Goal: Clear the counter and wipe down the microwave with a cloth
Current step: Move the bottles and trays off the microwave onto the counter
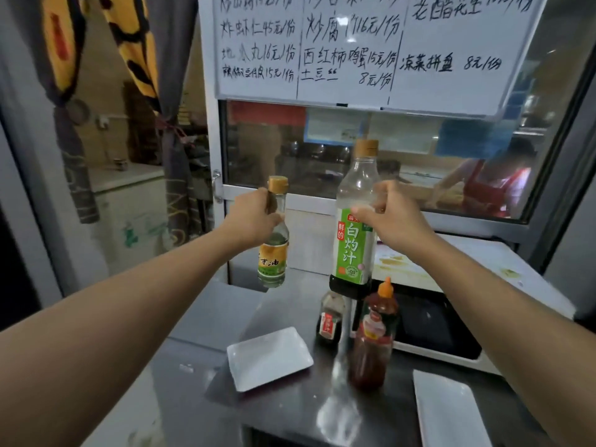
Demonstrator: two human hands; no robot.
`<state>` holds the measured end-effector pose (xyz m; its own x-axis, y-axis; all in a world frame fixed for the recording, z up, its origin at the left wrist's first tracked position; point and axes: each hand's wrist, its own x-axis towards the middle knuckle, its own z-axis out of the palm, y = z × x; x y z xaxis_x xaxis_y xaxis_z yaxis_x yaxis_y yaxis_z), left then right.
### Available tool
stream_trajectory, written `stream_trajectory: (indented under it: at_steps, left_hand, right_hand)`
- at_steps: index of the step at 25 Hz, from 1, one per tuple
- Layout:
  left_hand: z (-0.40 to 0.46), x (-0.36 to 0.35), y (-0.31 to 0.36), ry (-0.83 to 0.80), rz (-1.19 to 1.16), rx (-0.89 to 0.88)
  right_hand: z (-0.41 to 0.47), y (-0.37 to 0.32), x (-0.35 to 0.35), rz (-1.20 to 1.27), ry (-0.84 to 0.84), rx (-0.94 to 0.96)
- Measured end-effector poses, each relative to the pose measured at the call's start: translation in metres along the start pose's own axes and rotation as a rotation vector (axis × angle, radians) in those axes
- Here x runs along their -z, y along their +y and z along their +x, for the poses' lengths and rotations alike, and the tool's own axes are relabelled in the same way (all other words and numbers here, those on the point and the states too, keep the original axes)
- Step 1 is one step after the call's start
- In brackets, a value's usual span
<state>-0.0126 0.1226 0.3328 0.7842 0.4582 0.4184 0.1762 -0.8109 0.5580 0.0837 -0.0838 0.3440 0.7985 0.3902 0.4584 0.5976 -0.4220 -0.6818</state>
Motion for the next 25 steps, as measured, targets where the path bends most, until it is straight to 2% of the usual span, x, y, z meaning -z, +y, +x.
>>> stream_trajectory:
  at_steps: [7, 12, 18, 25]
  left_hand:
    - [-0.026, 0.049, -0.106, -0.064, 0.048, 0.026]
    - [-0.023, 0.053, -0.150, -0.096, 0.047, 0.045]
    - [0.015, 0.027, -0.177, -0.127, -0.041, 0.050]
    - [0.109, -0.039, -0.196, -0.177, -0.034, 0.021]
  right_hand:
    - [-0.026, -0.042, -0.108, 0.004, -0.040, -0.079]
    - [-0.027, -0.051, -0.153, 0.023, -0.075, -0.119]
    - [0.011, -0.034, -0.183, 0.024, -0.081, -0.134]
    - [0.092, 0.028, -0.215, 0.029, -0.083, -0.205]
